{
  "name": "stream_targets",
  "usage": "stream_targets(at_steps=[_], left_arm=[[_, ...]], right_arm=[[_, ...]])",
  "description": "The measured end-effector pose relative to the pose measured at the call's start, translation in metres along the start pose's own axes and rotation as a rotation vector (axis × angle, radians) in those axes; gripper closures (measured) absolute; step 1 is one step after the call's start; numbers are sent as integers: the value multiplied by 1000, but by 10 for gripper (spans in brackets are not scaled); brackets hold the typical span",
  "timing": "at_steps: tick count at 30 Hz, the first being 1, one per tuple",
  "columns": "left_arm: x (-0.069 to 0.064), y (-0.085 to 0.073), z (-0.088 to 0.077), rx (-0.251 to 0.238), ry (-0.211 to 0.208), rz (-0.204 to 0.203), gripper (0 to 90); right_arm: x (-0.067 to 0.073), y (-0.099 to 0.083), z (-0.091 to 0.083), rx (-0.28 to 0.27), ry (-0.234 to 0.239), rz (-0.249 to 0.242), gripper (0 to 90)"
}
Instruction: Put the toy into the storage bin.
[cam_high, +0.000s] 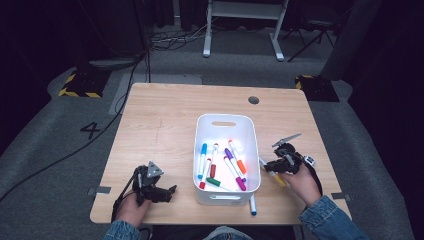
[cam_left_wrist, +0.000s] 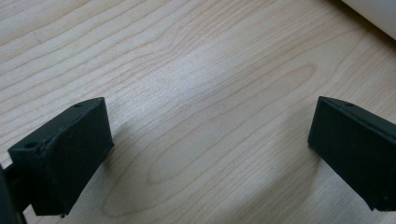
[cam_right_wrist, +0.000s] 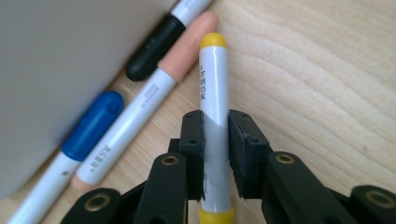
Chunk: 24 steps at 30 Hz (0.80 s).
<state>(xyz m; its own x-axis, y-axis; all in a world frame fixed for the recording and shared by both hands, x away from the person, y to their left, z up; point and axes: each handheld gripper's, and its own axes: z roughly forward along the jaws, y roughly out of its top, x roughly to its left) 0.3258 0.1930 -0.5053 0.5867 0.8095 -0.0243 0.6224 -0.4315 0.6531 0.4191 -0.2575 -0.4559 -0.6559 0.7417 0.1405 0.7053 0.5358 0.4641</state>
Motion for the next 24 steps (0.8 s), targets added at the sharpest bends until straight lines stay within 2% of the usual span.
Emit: stream_targets(at_steps=[6,13,20,21,24], left_arm=[[0,0,0,0,0,0,0],[0,0,0,0,0,0,0],[0,0,0,0,0,0,0],[0,0,0,0,0,0,0],[0,0,0,0,0,0,0]], right_arm=[[4,7,-25,-62,16,-7,769],[10,12,-46,-113,32,-8,769],[20,19,-75,-181,46,-37,769],[20,19,-75,-181,46,-37,769],[28,22,-89,-209,58,-51,769]])
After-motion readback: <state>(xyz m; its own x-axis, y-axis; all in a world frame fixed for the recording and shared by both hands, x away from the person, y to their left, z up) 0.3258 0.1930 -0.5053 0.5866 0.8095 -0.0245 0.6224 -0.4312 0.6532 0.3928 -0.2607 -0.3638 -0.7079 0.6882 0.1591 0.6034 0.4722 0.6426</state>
